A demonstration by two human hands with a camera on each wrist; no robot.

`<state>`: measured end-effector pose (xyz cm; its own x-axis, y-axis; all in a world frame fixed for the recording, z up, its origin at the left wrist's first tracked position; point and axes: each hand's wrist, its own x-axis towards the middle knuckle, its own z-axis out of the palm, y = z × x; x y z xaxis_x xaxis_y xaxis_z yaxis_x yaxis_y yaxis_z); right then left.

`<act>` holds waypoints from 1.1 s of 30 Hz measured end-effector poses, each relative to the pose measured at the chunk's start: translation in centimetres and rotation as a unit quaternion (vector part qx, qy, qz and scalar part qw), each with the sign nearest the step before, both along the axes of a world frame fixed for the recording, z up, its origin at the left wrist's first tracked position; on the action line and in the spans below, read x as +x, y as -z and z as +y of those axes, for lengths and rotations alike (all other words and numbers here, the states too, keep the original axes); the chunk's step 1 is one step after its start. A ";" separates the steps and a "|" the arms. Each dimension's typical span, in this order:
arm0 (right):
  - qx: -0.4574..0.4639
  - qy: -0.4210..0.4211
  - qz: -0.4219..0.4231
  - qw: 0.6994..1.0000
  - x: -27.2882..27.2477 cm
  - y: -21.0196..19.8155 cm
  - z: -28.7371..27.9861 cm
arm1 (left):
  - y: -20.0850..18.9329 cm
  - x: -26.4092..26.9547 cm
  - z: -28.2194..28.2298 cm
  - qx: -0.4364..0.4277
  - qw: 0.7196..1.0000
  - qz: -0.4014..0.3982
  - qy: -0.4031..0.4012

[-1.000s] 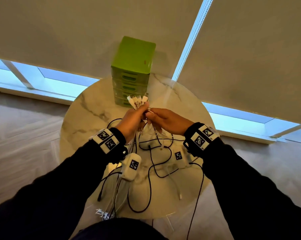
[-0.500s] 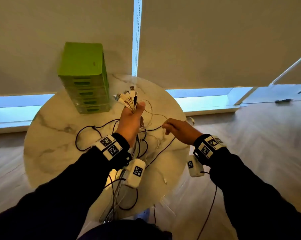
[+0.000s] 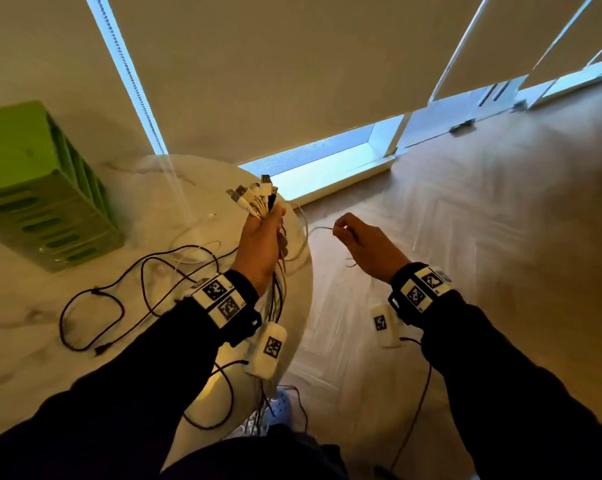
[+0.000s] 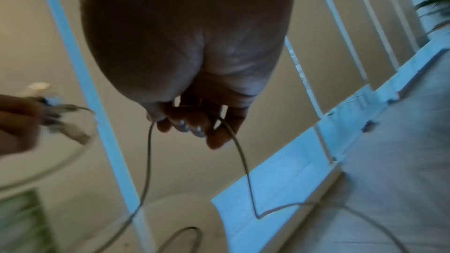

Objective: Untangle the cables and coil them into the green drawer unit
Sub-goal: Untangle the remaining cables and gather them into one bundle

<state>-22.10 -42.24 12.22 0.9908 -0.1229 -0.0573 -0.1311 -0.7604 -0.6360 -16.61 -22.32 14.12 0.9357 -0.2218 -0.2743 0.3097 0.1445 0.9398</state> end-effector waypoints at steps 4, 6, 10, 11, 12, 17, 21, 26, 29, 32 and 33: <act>-0.024 0.070 0.137 0.988 -3.1 4.7 -5.8 | -0.3 0.1 -0.7 -0.063 0.997 0.029 0.022; -0.028 0.085 0.209 0.974 -4.9 7.0 -7.1 | 0.0 0.1 -1.0 -0.070 0.997 0.035 0.028; 0.006 0.054 0.213 0.975 -6.5 9.4 -5.3 | 1.2 -0.7 -1.6 -0.049 0.997 0.044 0.046; 0.027 0.031 0.187 0.982 -6.3 9.3 -4.2 | 1.5 -1.0 -1.8 -0.045 0.997 0.047 0.052; 0.054 0.004 0.162 0.985 -6.2 9.0 -3.0 | 1.9 -1.3 -2.1 -0.042 0.996 0.050 0.055; 0.205 -0.064 0.086 0.973 -4.4 5.8 3.0 | 2.3 -1.8 -3.2 -0.034 0.997 0.064 0.038; 0.212 -0.014 0.011 0.977 -3.9 4.9 3.5 | 2.2 -1.1 -3.6 -0.038 0.996 0.074 0.022; 0.203 0.013 -0.043 0.978 -3.1 5.3 3.1 | 1.8 -1.0 -4.2 -0.060 0.995 0.083 0.013; 0.228 0.019 -0.033 0.973 -2.5 5.2 3.6 | 1.6 -1.0 -4.5 -0.068 0.994 0.081 0.017; 0.217 -0.004 -0.051 0.975 -1.7 4.9 3.7 | 1.4 -0.7 -4.4 -0.068 0.995 0.077 0.019; 0.209 -0.017 -0.060 0.976 -1.4 4.7 3.7 | 1.5 -0.6 -4.3 -0.071 0.994 0.082 0.019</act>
